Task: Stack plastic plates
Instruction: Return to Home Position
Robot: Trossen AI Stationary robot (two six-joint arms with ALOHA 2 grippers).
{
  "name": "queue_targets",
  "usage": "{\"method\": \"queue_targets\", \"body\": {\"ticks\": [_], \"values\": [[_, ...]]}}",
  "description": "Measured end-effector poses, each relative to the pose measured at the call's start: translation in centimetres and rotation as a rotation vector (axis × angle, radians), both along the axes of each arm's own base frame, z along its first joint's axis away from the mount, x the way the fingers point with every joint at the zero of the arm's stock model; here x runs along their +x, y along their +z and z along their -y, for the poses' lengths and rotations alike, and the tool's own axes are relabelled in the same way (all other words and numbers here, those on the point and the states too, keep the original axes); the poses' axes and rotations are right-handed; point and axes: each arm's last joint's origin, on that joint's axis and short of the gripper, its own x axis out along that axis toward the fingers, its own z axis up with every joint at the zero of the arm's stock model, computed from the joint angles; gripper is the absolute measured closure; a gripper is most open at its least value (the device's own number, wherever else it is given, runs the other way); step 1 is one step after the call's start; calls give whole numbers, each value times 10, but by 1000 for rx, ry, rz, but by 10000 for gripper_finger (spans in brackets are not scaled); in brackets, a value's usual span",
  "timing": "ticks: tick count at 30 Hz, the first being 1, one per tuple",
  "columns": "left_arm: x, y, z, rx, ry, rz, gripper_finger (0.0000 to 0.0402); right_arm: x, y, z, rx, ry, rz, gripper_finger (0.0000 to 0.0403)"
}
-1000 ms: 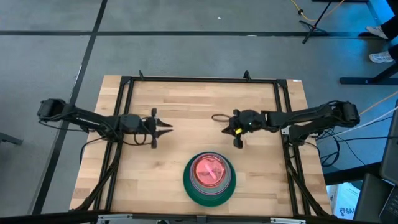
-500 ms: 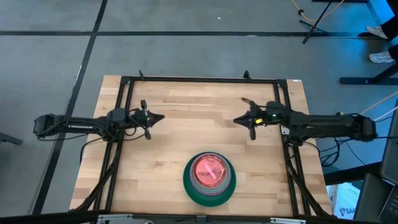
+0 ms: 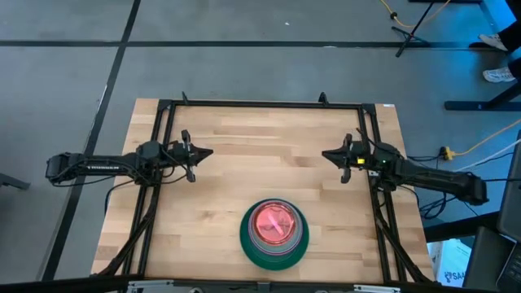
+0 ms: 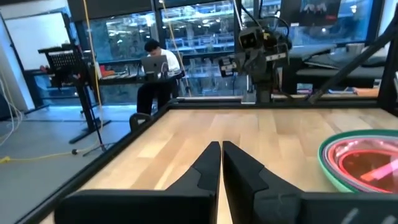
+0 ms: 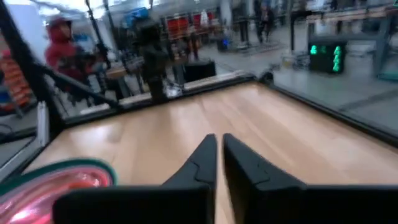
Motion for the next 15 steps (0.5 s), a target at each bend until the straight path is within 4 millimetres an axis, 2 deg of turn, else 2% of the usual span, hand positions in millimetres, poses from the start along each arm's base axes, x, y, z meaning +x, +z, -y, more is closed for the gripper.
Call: {"method": "queue_targets", "body": {"ticks": [6,11,15], "values": [[-2,3,0,-31,22,43,390,-12,-8,-1,45,-78,-52,381],[-6,2,-1,-39,73,34,390,-17,-1,-3,19,-63,34,381],[-11,0,-3,-14,183,-3,390,-18,0,-4,5,-61,41,381]]}}
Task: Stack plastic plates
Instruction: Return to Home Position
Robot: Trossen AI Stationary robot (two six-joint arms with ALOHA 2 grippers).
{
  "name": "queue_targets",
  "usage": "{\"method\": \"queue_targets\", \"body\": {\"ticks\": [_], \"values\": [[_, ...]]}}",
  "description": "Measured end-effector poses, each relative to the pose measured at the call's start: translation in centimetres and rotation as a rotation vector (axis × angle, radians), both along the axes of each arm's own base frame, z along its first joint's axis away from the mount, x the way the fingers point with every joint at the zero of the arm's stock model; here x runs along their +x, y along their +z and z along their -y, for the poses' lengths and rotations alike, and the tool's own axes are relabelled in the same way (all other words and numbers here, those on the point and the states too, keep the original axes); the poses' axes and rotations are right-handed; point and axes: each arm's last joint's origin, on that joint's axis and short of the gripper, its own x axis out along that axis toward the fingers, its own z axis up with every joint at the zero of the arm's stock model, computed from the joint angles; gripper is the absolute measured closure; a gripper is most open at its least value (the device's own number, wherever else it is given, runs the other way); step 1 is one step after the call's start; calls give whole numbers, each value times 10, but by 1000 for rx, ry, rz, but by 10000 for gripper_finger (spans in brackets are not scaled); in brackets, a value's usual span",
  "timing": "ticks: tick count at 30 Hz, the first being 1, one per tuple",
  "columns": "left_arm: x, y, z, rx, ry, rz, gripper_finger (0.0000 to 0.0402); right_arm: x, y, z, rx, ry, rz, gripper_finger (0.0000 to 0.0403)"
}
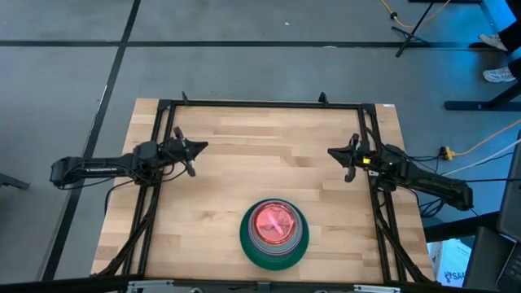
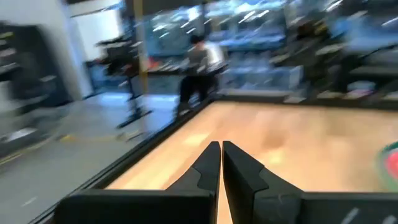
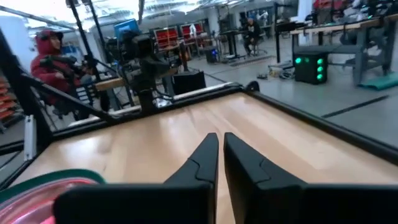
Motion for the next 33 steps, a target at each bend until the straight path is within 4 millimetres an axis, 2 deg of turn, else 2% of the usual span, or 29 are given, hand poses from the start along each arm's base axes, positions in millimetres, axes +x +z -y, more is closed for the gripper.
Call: {"method": "queue_targets", "body": {"ticks": [6,10,14,33], "values": [[-4,-11,-4,-52,170,-91,390,1,-2,1,5,-11,-20,381],[-2,-11,-1,-103,42,-67,390,1,-2,1,5,-9,-20,381],[-1,-3,1,-147,-41,34,390,1,-2,1,5,-8,-21,381],[-1,-1,1,-154,-49,63,390,1,-2,1,5,-8,-21,382]]}}
